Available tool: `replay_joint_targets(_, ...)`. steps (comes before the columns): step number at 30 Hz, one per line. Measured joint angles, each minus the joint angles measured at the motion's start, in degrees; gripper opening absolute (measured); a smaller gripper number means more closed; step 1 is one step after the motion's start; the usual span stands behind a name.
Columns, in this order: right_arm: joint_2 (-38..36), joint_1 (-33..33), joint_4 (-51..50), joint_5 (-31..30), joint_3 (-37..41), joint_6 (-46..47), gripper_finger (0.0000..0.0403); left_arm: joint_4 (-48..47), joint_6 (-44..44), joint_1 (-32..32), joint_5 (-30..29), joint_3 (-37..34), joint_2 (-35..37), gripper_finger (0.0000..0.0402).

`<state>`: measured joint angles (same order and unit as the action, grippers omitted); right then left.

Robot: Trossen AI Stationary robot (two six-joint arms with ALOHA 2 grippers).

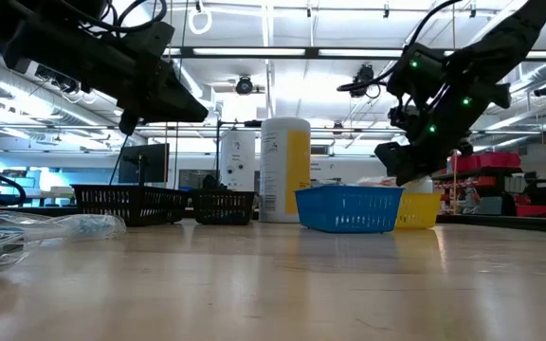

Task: Pick & Place Travel size toiletries
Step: Put the orange toothbrush into the yellow bin, then put the white toothpaste into the left black bin

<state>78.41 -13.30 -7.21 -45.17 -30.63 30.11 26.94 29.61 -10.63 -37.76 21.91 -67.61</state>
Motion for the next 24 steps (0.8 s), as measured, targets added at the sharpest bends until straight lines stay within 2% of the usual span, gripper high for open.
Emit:
replay_joint_targets(7, 0.0, -3.3, 3.7, 7.8, 0.0, -5.6, 0.0086, 0.0, 0.1, 0.3, 0.9, 0.0, 0.0, 0.0063)
replay_joint_targets(18, 0.0, -3.6, 4.6, 8.4, -0.3, -7.1, 0.0130, 0.0, 0.1, 0.3, 0.9, 0.0, 0.0, 0.0063)
replay_joint_targets(24, 0.0, -1.8, 5.2, 9.0, -5.5, -12.4, 0.0131, 0.0, 0.1, 0.3, 1.4, 0.0, 0.0, 0.0063)
